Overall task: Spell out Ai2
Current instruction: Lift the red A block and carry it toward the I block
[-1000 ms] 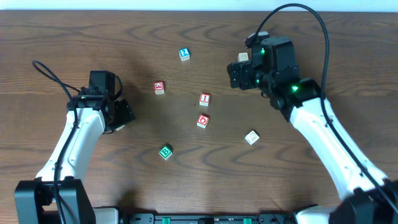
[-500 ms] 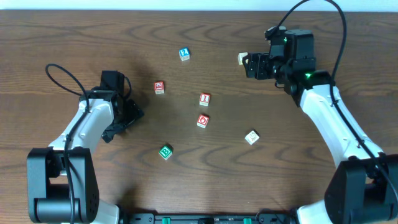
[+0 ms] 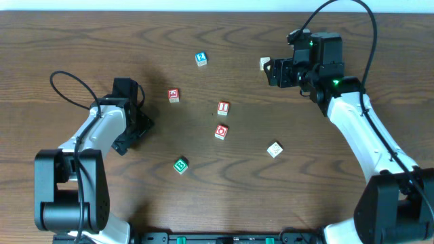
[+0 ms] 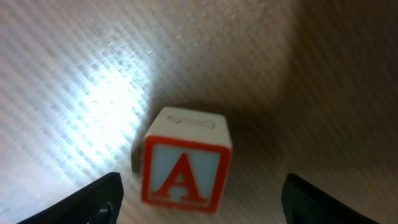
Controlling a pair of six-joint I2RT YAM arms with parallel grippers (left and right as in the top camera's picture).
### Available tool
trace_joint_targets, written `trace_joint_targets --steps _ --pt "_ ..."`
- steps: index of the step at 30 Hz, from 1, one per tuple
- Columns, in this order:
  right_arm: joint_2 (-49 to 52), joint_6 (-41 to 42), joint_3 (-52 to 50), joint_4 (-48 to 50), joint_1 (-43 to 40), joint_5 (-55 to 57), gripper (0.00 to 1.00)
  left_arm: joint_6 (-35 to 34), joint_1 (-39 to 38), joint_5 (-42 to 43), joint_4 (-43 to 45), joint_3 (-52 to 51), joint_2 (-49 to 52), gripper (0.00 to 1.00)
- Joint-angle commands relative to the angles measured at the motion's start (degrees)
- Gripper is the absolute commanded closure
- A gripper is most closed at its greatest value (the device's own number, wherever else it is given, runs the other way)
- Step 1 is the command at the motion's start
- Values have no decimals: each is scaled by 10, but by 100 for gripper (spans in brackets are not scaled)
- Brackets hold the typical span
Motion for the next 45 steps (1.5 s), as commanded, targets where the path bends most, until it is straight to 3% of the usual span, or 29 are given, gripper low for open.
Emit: trace_joint_targets --steps 1,10,21,33,38,45 --pt "1 -13 4 -8 -4 -5 21 0 4 -18 6 12 4 21" --pt "1 -17 4 -14 -4 -6 22 1 32 -14 2 12 4 29" --pt "1 -17 4 -14 -4 -5 23 25 32 -14 9 12 9 50" --pt "1 -16 4 -14 -4 -6 24 40 32 -6 14 16 36 61" --pt "1 -16 4 -12 -4 -6 25 48 32 -5 8 39 36 73" --pt "1 -16 4 -11 -4 -6 25 99 25 -5 -26 108 36 81"
